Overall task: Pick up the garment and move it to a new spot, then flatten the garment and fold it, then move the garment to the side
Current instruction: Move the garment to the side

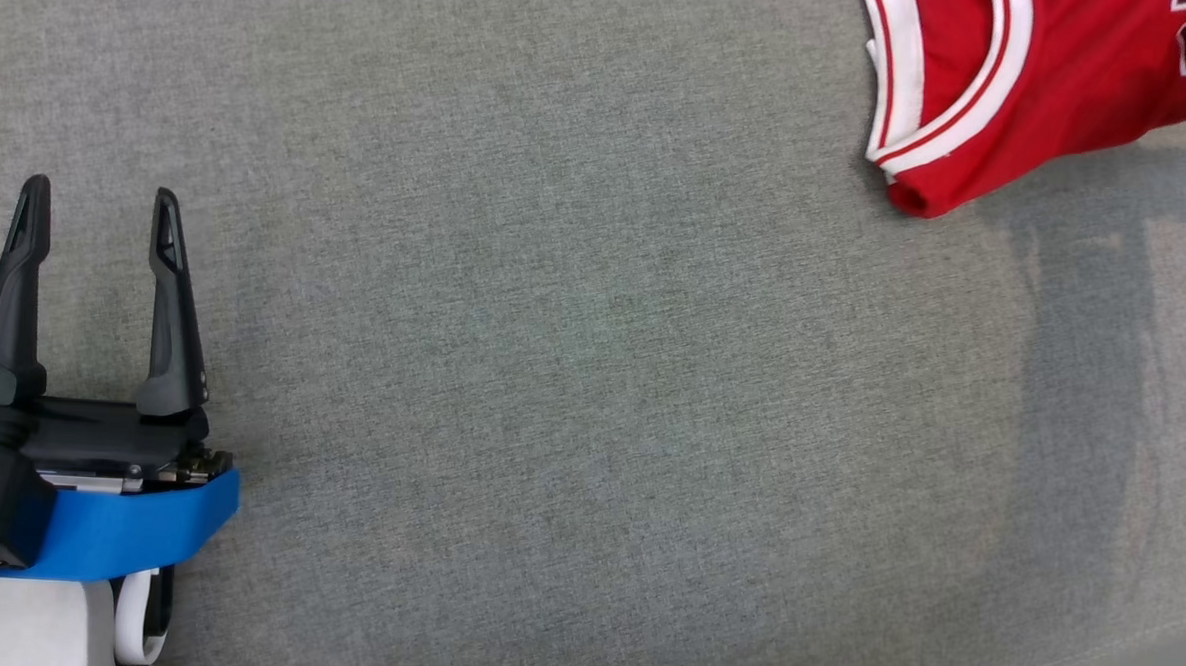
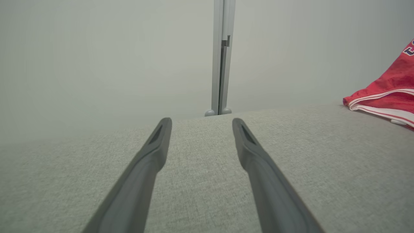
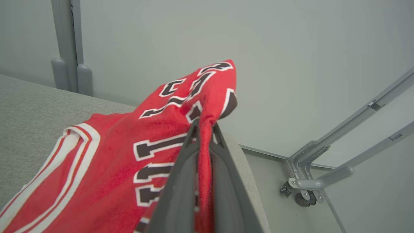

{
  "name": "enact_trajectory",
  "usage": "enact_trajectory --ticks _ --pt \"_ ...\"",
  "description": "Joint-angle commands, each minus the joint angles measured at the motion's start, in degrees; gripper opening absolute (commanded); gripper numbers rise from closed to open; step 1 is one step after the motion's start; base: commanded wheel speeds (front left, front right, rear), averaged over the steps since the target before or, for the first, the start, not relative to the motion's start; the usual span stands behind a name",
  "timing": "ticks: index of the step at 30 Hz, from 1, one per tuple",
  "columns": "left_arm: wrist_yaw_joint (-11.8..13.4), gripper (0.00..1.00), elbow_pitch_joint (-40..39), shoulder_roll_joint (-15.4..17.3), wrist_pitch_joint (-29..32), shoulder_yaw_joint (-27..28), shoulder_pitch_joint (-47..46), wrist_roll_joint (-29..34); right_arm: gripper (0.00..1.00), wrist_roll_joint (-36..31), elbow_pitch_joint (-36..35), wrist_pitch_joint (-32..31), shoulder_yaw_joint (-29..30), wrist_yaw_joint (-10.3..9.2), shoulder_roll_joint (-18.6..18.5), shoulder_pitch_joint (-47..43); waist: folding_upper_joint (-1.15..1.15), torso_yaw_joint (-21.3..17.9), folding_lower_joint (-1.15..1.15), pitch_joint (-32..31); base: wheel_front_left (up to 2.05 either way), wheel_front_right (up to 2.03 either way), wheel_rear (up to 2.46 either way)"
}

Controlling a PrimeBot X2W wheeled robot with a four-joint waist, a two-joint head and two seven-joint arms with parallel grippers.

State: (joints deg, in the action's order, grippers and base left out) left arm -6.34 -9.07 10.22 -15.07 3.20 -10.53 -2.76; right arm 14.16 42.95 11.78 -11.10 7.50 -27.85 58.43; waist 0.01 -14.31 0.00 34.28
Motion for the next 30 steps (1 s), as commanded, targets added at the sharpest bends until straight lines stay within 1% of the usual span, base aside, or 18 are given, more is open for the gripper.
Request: enact_trajectory --ticks 1,5,11,14,15,16,17,24,30 --pt "0.2 1.00 -0.3 0.3 -0.1 0.3 -0.5 0.2 0.00 -0.4 0.8 -0.5 -0.2 -0.01 -0.7 2.1 -0.01 0.3 0.00 0.4 0.00 0.00 0.00" --pt "0.3 1.00 -0.8 0.7 -0.1 0.7 -0.2 -0.2 0.00 -1.8 4.0 -2.1 -0.5 -0.01 -1.2 6.1 -0.01 0.9 0.00 1.3 0.00 0.00 0.00" --pt "0.3 1.00 -0.9 0.7 -0.1 0.5 -0.9 -0.6 0.00 -4.2 10.9 -3.9 -0.9 -0.01 -2.2 10.4 -0.01 2.3 0.00 2.2 0.00 0.00 0.00" --pt "0.4 1.00 -0.9 0.7 -0.1 0.6 -0.9 -0.6 0.00 -5.9 13.5 -3.4 -0.4 -0.01 -2.3 11.6 -0.01 2.7 0.00 2.4 0.00 0.00 0.00" --pt "0.5 1.00 -0.8 0.7 -0.1 0.7 -0.9 -0.7 0.11 -6.1 14.5 -3.3 0.0 -0.01 -1.8 11.8 -0.01 2.7 0.00 2.4 0.00 0.00 0.00" --pt "0.6 1.00 -0.7 0.7 -0.1 0.8 -0.9 -0.7 0.65 -6.6 15.3 -3.4 0.2 -0.01 -1.7 11.9 -0.01 2.7 0.00 2.4 0.00 0.00 0.00" --pt "0.6 1.00 -0.6 0.7 -0.1 0.8 -0.9 -0.7 1.00 -6.9 16.0 -3.1 0.3 -0.01 -1.5 12.2 -0.01 2.7 0.00 2.4 0.00 0.00 0.00" --pt "0.8 1.00 0.2 0.3 -0.1 0.6 -1.0 -0.7 1.00 -10.3 17.6 0.9 1.8 -0.01 -1.1 13.3 -0.01 2.7 0.00 1.1 0.00 0.00 0.00" --pt "1.1 1.00 1.5 -0.9 -0.1 0.8 0.5 -1.3 1.00 -13.0 15.2 3.1 2.9 -0.01 0.6 10.7 -0.01 3.3 0.00 -2.8 0.00 0.00 0.00"
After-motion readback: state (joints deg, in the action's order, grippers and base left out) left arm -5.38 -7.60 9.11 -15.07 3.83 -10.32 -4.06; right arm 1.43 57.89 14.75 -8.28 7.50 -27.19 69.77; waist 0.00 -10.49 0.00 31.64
